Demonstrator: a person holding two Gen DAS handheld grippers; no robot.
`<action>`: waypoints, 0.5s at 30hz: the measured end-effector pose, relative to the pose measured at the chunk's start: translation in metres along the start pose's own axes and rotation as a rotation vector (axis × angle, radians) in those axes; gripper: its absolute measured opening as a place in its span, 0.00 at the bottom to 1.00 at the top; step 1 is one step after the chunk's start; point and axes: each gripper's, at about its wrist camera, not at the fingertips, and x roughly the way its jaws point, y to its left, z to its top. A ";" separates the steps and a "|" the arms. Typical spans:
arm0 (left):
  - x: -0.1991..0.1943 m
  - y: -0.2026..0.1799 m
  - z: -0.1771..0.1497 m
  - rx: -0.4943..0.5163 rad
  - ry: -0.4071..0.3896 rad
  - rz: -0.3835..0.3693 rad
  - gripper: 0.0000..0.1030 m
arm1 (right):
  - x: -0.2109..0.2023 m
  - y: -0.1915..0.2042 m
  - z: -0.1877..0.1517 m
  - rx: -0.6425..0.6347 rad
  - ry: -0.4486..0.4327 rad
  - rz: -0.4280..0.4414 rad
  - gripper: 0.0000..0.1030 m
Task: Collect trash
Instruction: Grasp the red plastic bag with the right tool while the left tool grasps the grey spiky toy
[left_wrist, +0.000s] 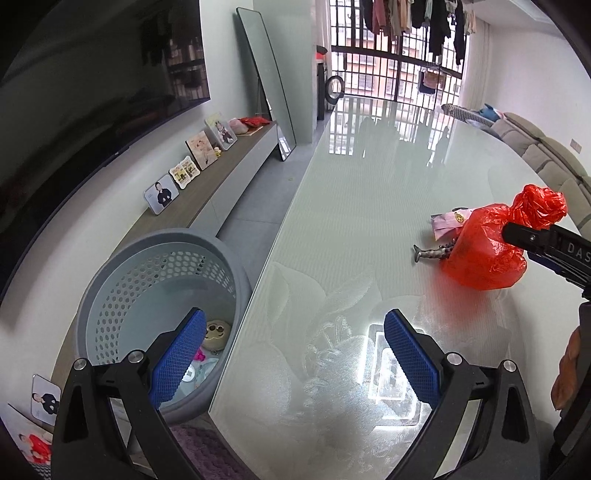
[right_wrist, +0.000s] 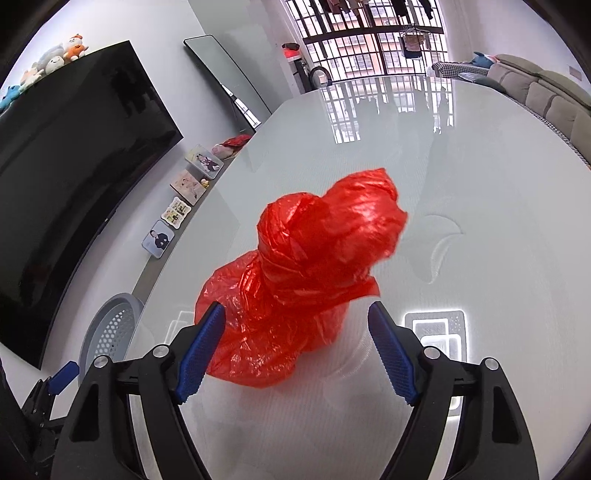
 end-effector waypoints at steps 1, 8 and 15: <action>0.000 -0.001 0.000 0.002 0.000 0.000 0.92 | -0.003 0.003 -0.005 -0.003 -0.004 0.002 0.74; -0.002 -0.014 0.001 0.019 0.001 -0.006 0.92 | 0.000 -0.001 -0.001 0.004 -0.024 0.057 0.68; -0.005 -0.027 0.001 0.041 0.002 -0.014 0.92 | -0.003 0.003 -0.004 -0.015 -0.019 0.085 0.28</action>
